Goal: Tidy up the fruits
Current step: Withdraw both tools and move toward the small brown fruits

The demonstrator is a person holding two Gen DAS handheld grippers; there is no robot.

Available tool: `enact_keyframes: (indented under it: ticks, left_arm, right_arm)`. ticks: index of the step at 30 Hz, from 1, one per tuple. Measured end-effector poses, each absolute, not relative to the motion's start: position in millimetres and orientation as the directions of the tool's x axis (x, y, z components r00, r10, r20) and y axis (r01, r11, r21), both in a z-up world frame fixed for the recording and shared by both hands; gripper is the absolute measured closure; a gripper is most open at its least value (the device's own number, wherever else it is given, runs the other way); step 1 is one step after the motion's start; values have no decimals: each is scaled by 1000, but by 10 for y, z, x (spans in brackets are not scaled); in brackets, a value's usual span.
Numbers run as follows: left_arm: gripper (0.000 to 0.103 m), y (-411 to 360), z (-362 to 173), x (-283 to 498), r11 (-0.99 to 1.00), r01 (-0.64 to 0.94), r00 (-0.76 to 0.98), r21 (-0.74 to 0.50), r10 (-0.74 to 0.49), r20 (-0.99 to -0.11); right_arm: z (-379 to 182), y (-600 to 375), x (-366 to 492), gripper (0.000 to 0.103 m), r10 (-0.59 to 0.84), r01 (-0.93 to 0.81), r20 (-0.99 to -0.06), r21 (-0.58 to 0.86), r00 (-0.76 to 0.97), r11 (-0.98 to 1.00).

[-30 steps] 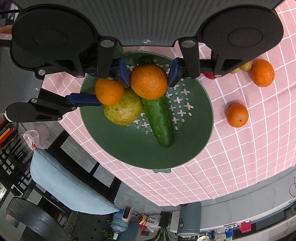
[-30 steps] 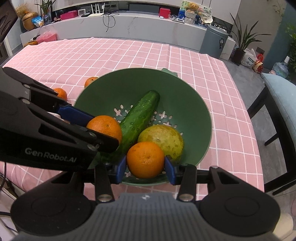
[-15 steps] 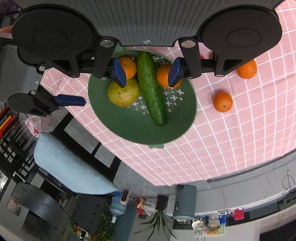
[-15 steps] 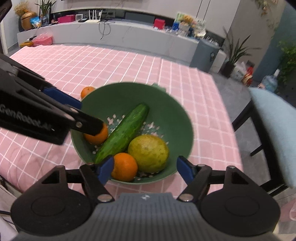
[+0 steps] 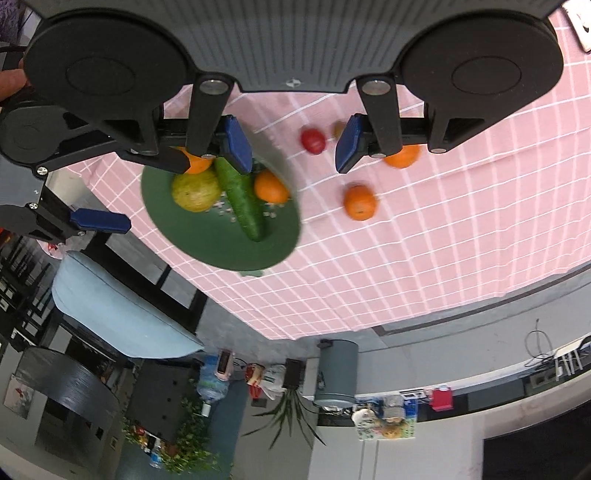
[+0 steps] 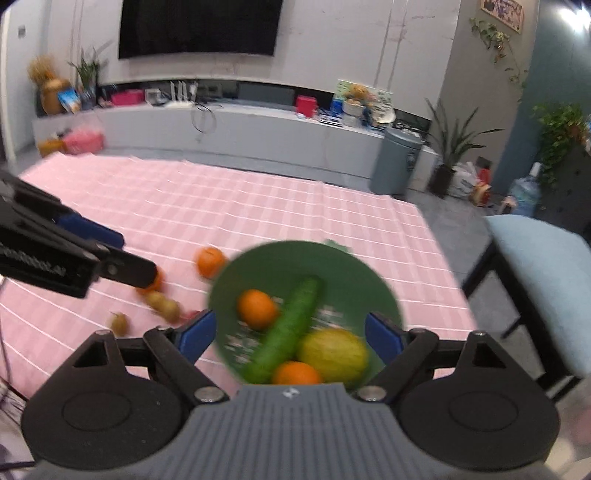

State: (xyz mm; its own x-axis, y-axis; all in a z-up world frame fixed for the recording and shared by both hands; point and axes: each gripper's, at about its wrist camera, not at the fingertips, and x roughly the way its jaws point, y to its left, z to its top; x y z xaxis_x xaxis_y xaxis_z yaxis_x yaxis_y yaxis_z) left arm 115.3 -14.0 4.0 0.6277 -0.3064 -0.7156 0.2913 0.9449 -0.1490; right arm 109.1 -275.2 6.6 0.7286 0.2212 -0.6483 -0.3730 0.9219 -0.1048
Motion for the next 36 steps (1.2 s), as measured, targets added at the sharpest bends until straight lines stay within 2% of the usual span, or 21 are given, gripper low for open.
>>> enact_keyframes:
  ticks: [11,13,18,24,29,36]
  left_arm:
    - [41,372,-132,974,958,238,625,-160,-277,-730]
    - [41,426,-186,955,958,236,615,-165,-278,-738]
    - [42,560,-372,959,957,217,587,-191,-285,-758]
    - [42,711,-573,993,949,186,561,-255,-316,-765]
    - [42,781,-716,1067,941,172,549,-293,-338,-764]
    - [42,727,-840,1137,926,221,495,-305,-376,-783]
  right_arm:
    - [-103,-2245,912,20,312,-405,-641,2,701,915]
    - [-149,-2184,907,23,321,-415,-644,7,694,910]
    - [-267,-2031,900,38,332,-450,-658,-12,676,893]
    - [-403,-1832,897,49,346,-510,-668,-59,659,858]
    - [-537,-1720,977,54,333,-527,-688,-84,644,846]
    - [-746,-1575,1057,56,308,-556,-715,-135,628,820]
